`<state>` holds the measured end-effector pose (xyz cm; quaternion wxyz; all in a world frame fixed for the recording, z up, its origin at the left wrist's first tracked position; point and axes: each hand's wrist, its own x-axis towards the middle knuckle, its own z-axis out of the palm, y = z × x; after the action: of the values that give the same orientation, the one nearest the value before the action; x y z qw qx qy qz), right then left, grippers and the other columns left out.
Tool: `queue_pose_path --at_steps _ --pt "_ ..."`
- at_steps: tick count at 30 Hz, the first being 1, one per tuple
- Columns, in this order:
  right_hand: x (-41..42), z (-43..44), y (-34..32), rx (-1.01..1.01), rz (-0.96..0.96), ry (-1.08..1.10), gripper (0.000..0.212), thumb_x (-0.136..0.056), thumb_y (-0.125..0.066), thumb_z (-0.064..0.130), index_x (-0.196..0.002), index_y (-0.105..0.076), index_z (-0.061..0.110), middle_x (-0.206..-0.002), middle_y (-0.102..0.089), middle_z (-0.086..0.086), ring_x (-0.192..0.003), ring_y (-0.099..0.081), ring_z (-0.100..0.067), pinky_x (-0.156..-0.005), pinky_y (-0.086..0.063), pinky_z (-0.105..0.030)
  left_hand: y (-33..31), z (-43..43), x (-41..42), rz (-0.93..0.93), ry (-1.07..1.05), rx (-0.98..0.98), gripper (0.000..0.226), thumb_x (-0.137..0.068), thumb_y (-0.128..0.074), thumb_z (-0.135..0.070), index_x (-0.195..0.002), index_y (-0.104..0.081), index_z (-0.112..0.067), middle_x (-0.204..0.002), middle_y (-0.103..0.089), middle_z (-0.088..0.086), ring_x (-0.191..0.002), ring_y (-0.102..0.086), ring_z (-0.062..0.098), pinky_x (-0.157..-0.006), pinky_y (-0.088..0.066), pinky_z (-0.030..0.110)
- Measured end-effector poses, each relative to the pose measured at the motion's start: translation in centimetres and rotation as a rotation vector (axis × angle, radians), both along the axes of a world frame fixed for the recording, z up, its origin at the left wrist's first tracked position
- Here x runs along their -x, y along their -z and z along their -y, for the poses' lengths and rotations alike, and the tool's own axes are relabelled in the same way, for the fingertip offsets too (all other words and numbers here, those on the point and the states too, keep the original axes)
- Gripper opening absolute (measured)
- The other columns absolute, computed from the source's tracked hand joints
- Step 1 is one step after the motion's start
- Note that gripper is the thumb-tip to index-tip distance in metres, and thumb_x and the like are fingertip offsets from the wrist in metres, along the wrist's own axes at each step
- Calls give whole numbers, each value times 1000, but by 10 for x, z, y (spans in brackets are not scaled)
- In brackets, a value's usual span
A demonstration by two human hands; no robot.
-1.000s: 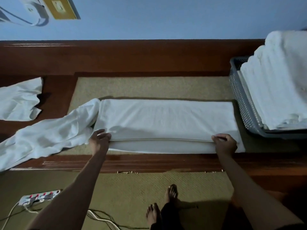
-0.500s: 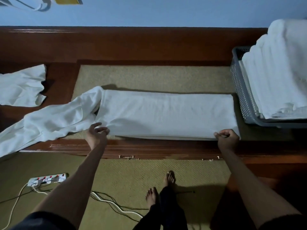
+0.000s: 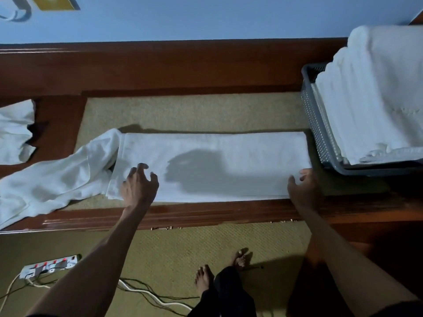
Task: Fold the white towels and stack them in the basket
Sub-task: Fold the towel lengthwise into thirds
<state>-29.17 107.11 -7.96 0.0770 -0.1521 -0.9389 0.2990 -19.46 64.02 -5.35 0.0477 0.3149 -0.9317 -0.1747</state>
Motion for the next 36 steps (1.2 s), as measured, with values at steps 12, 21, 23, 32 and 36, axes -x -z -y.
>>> queue_pose_path --at_steps 12,21,23,32,36 --pt "84 16 54 -334 -201 -509 40 -103 -46 20 -135 -57 0 -149 -43 -28 -137 -44 -42 -106 -42 -48 64 -166 146 30 733 -47 58 -107 -39 -49 -160 -32 -25 -170 -16 10 -157 -11 30 -126 -9 48" --pt "110 1 75 -449 -118 -719 59 -106 -35 47 -157 -35 19 -166 -25 -14 -153 -23 -32 -124 -20 -50 95 -190 162 108 726 120 64 -105 -17 -65 -163 -1 -41 -173 3 -2 -159 4 23 -126 1 53" --pt "119 -13 72 -403 -74 -686 61 -104 -38 52 -159 -32 24 -167 -21 -9 -155 -17 -28 -125 -16 -50 93 -191 163 98 723 128 65 -105 -18 -65 -163 -2 -41 -173 2 -2 -159 3 23 -127 0 54" --pt "119 6 64 -348 -196 -317 61 -108 -39 40 -152 -37 -2 -160 -29 -28 -151 -24 -43 -124 -14 -56 90 -194 161 106 696 139 65 -105 -17 -65 -163 -4 -39 -173 2 -3 -159 4 20 -127 0 51" --pt "93 42 71 -288 -228 -526 54 -109 -38 35 -154 -39 5 -162 -27 -23 -153 -23 -36 -125 -18 -48 88 -193 160 102 694 138 64 -105 -17 -63 -163 -4 -39 -173 1 -3 -159 3 20 -127 0 50"
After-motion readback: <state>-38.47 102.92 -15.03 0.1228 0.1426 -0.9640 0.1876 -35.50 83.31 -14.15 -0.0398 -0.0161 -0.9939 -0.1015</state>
